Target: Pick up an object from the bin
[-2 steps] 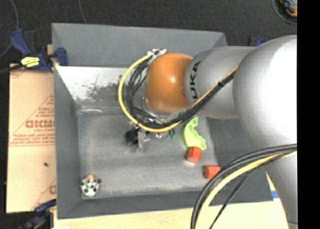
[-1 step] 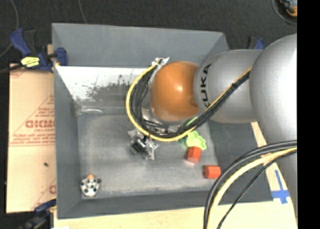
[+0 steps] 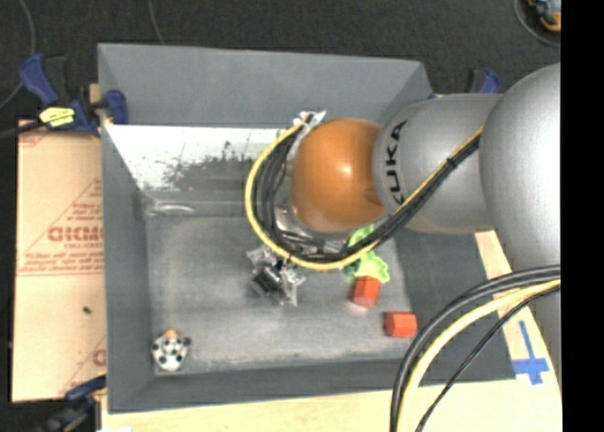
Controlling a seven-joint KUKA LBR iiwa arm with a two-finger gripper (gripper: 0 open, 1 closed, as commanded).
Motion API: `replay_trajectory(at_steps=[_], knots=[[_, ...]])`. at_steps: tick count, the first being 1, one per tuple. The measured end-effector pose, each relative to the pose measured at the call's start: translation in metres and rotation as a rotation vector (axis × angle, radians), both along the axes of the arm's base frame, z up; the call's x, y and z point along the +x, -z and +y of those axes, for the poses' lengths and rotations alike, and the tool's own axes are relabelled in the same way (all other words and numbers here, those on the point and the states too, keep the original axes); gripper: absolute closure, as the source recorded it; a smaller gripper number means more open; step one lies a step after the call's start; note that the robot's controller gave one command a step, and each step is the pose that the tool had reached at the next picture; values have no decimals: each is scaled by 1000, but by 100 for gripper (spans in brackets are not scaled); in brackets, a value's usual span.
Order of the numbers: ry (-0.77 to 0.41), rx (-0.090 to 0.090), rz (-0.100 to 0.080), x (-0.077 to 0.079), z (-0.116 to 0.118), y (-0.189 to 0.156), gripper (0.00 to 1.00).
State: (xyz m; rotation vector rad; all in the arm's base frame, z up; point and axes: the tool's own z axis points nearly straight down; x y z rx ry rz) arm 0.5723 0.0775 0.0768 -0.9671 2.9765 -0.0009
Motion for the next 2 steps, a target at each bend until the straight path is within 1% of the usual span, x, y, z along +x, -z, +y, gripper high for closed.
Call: replay_trajectory(at_steps=[1, 2], knots=[[204, 4, -6, 5, 2, -24, 100], [28, 2, -6, 1, -11, 4, 100]])
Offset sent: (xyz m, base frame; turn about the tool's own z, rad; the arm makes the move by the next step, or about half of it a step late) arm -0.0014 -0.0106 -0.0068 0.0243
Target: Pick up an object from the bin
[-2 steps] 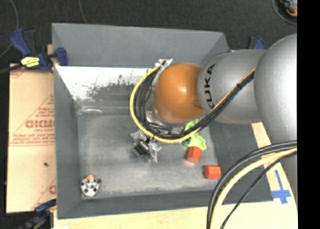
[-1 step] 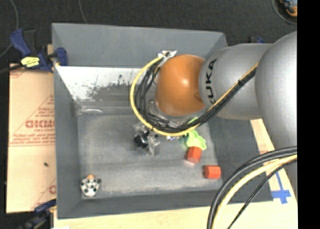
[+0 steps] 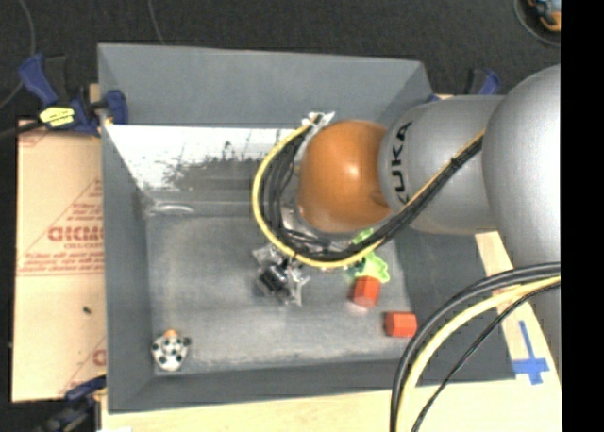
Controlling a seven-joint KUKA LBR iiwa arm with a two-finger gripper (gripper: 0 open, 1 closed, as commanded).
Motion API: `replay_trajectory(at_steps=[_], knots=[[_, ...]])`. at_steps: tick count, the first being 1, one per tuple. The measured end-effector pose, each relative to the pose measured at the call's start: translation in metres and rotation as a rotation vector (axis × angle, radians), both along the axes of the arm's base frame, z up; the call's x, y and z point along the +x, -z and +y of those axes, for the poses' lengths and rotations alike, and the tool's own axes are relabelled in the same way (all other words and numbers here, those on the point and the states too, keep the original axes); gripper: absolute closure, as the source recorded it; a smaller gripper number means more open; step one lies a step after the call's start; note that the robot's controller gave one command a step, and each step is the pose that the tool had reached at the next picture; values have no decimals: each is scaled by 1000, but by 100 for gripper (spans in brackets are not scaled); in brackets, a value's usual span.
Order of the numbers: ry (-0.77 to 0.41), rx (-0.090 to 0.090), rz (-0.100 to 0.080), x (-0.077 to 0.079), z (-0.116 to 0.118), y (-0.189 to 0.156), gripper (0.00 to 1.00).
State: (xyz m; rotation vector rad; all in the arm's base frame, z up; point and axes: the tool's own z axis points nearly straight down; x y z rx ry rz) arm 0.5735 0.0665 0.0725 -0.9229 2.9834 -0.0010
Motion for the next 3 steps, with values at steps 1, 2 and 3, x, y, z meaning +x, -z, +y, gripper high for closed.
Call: replay_trajectory(at_steps=[1, 2, 3], knots=[[1, 0, 0, 0, 0, 0, 100], [-13, 0, -1, 0, -1, 0, 100], [-49, 0, -5, 2, -2, -36, 100]])
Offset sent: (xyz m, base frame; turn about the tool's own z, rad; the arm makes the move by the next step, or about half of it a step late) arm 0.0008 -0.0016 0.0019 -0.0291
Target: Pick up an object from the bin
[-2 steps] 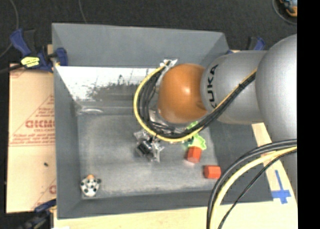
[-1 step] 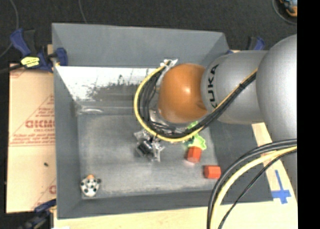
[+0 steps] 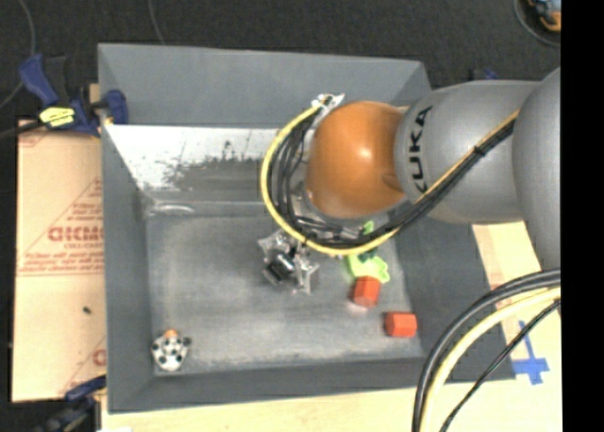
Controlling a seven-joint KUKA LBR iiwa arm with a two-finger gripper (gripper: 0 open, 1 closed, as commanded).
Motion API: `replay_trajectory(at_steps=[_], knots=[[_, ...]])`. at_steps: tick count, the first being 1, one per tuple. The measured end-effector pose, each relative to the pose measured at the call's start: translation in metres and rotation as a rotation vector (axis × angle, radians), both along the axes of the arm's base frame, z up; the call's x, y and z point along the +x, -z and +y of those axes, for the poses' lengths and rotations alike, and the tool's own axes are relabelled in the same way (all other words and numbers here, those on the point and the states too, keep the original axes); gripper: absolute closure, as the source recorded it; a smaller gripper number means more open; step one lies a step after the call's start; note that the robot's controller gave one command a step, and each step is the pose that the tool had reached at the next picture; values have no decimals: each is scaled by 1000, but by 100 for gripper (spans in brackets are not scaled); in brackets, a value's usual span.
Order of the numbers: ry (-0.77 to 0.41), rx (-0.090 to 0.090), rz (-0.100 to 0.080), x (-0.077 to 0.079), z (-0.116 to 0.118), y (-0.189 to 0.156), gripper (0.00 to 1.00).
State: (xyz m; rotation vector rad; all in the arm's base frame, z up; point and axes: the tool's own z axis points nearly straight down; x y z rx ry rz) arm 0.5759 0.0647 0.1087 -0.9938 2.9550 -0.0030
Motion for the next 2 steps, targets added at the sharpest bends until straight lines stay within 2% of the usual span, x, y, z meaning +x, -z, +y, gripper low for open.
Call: replay_trajectory(at_steps=[1, 2], knots=[[-4, 0, 2, -1, 0, 14, 100], [-187, -4, -5, 50, -17, 6, 100]])
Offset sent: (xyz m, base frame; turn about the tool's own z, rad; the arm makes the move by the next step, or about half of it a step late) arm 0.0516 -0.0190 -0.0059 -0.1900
